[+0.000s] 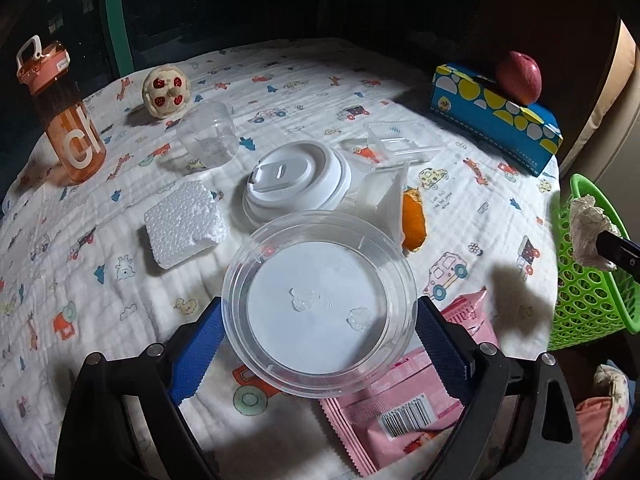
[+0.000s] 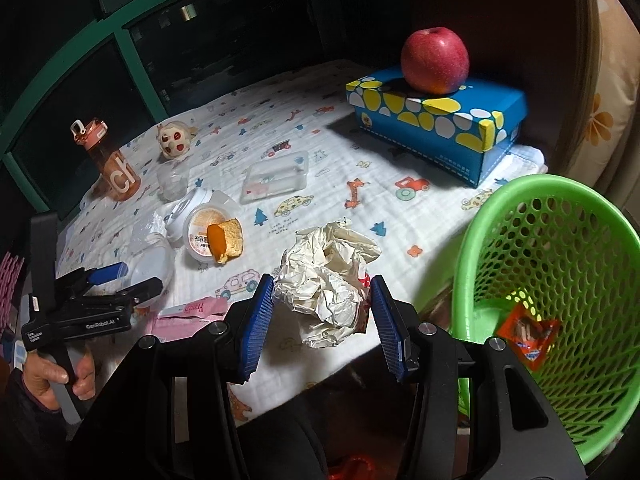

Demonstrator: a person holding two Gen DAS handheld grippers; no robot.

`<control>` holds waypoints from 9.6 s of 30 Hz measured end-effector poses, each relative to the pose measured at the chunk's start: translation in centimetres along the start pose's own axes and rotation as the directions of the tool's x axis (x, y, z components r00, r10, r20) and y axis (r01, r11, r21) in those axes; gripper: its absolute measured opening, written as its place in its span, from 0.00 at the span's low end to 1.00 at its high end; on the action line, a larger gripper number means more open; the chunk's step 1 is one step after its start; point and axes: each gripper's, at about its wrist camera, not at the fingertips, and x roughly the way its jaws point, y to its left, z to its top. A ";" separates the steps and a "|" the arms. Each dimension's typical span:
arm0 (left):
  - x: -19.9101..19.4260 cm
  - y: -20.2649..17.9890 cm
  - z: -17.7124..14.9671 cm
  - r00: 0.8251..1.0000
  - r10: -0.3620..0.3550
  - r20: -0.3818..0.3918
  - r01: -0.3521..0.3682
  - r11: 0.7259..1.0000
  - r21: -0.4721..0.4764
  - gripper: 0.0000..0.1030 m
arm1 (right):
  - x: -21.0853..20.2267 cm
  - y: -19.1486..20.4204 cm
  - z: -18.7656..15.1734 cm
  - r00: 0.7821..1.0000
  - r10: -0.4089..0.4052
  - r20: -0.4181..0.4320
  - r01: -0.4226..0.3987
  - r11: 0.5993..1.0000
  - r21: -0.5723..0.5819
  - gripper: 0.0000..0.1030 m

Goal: Collect trash
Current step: 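Grasp the clear round lid with the left tool while the right tool drops paper into the basket, then open the left tool over the green basket, dropping the clear lid, then grasp the orange peel with the right tool and lift it, then drop the orange peel into the green basket with the right tool while the left tool grasps the pink wrapper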

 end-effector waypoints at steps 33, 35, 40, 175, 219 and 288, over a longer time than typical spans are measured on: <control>-5.3 -20.4 5.7 0.951 -0.297 0.083 0.259 0.916 0.308 0.87 | -7.4 -14.7 -4.3 0.967 -0.253 0.031 0.240 0.945 0.223 0.54; -5.3 -21.5 5.8 0.949 -0.306 0.077 0.267 0.908 0.322 0.87 | -7.6 -15.1 -4.5 0.966 -0.258 0.030 0.245 0.942 0.230 0.54; -5.0 -23.8 5.9 0.942 -0.330 0.057 0.290 0.889 0.354 0.87 | -8.1 -15.9 -5.0 0.964 -0.262 0.035 0.246 0.937 0.248 0.62; -4.5 6.2 -0.8 0.999 -0.001 0.041 0.007 0.989 -0.147 0.91 | 15.5 9.4 3.4 0.954 0.199 -0.225 -0.237 0.958 -0.159 0.34; 3.8 -7.1 -2.5 0.890 -0.343 -0.300 0.453 0.737 0.502 0.91 | -1.9 -6.4 -1.8 0.999 -0.019 -0.051 0.023 0.996 0.092 0.32; -1.1 -32.7 6.3 0.801 -0.547 -0.244 0.597 0.704 0.384 0.68 | -11.9 -18.3 -8.0 0.958 -0.282 0.057 0.253 0.919 0.304 0.68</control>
